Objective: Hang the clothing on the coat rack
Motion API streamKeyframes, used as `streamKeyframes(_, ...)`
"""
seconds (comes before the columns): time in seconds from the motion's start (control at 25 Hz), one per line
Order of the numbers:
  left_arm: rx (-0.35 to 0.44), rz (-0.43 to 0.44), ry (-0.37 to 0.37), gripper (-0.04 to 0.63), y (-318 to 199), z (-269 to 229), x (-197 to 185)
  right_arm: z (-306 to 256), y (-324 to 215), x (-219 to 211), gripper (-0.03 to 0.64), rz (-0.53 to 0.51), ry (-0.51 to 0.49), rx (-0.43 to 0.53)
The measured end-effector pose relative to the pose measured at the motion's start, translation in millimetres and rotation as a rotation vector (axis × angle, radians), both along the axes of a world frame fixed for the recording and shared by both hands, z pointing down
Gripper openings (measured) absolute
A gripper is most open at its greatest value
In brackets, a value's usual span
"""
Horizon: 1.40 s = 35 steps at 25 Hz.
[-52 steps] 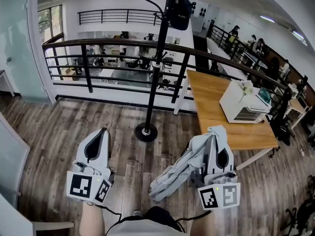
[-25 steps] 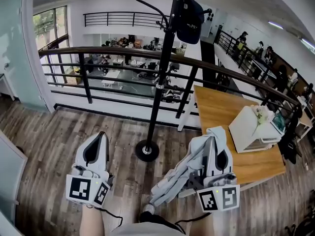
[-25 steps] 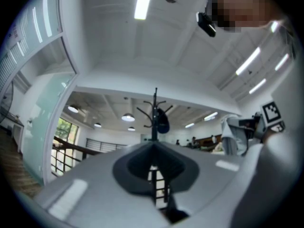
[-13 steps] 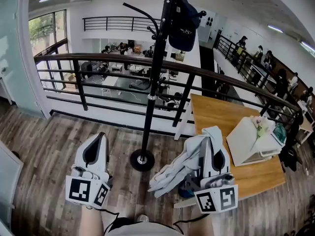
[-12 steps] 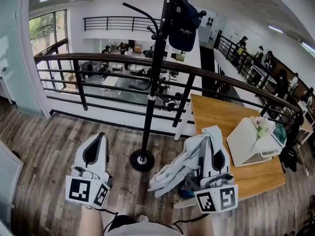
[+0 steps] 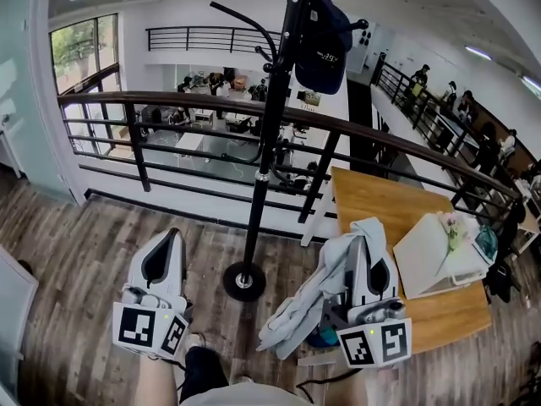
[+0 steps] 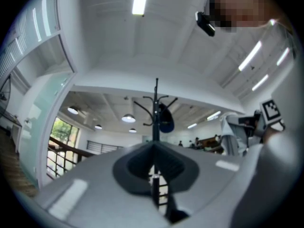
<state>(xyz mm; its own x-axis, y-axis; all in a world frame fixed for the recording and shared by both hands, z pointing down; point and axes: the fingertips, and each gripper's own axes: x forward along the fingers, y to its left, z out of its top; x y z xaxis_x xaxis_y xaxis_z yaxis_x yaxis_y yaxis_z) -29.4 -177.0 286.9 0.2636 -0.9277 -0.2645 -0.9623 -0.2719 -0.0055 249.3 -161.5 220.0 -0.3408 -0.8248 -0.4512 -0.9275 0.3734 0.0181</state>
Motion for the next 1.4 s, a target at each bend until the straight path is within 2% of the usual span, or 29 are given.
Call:
streamKeyframes(0.36,-0.010,0.051,0.008,0.009,-67,4,-31,-11,-46,-26,0.008,0.048,-0.007,0.013)
streamKeyframes(0.84,0.005,0.179,0.020,0.009,-169,-6,-65,-43,-118,-68,0.008,0.142,0.005,0.044)
streamKeyframes(1.16,0.003,0.257,0.024,0.009,-213,-5,-78,-80,-159,-97,0.008,0.172,0.041,0.065)
streamKeyframes(1.4,0.007,0.284,0.032,0.009,-230,-5,-95,-113,-189,-111,0.008,0.205,0.054,0.066)
